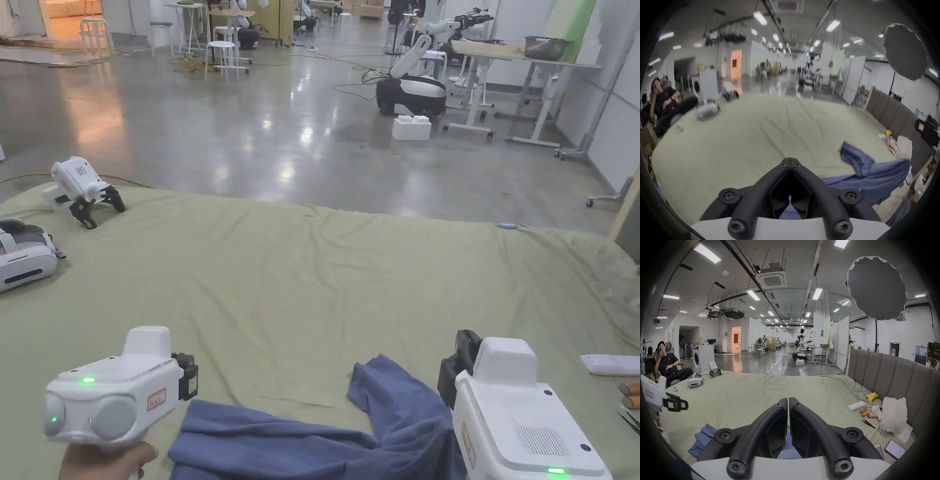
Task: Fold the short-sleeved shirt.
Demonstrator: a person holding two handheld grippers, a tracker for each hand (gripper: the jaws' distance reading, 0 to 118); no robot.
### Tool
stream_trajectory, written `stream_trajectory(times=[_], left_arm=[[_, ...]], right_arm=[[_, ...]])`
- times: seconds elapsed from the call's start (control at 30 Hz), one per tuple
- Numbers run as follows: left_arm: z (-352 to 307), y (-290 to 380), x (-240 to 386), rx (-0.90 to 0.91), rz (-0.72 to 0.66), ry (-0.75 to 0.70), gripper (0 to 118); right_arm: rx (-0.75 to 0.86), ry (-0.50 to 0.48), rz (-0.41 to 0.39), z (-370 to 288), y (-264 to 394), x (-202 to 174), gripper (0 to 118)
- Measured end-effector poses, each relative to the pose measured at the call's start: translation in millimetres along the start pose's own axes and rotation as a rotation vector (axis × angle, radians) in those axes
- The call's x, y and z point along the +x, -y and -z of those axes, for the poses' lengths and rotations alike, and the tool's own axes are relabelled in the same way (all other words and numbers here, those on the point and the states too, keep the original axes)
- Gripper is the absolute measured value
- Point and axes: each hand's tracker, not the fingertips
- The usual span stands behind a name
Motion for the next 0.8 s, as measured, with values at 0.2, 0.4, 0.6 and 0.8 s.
stream_trajectory(times=[0.2,0.4,0.6,0.8], left_arm=[[93,-6,-33,-0.259,-0.051,0.02,10],[150,15,-30,-0.416,0.03,-0.026,54],[156,47,2,-0.372,0.19,-0.084,27],[138,58,17,-0.337,0.194,-0.029,3]], right_arm=[[-0.066,0.025,-0.004,18,15,17,2],[-0.138,0.054,-0.003,31,31,37,2],[-0.245,0.056,0.016,61,39,65,2],[-0.535,-0.051,-0.004,148,52,95,20]])
